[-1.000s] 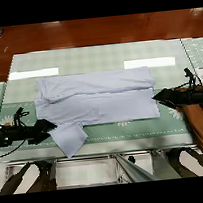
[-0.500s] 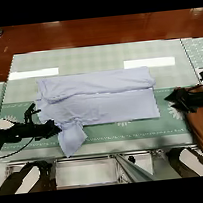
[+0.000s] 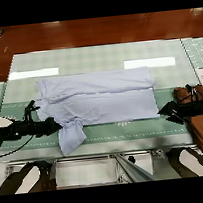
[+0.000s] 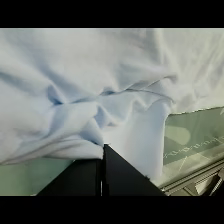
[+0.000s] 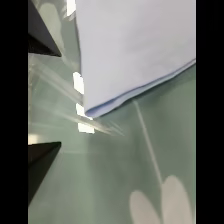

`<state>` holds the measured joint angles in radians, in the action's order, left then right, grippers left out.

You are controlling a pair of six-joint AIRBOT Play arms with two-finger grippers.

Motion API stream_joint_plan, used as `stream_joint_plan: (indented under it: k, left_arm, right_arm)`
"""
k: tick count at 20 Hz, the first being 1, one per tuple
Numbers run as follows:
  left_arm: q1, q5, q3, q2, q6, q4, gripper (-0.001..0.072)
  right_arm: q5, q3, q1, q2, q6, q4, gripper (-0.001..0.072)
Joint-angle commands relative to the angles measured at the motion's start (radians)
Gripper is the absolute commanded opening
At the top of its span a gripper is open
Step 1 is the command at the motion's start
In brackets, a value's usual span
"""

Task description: Fold the shirts.

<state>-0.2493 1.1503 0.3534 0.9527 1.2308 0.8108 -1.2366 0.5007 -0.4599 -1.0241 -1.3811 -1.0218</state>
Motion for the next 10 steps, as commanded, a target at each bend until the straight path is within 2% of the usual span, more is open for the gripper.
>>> stream_joint_plan:
  k: [1, 7, 9, 10]
  left_arm:
    - [0.0, -0.01, 0.001, 0.0, 0.0, -0.004, 0.0042]
    - [0.0, -0.015, 0.001, -0.001, 0.003, -0.005, 0.0042]
    - [0.0, -0.017, 0.002, 0.0, 0.003, -0.005, 0.0042]
    - [0.0, -0.017, 0.002, 0.0, 0.003, -0.005, 0.0042]
  right_arm:
    - [0.083, -0.005, 0.065, -0.037, -0.006, 0.058, 0.0619]
    - [0.099, 0.083, 0.165, -0.221, 0.006, 0.14, 0.0619]
    - [0.1, 0.121, 0.183, -0.248, 0.006, 0.153, 0.0595]
    - [0.098, 0.136, 0.183, -0.251, 0.011, 0.157, 0.0467]
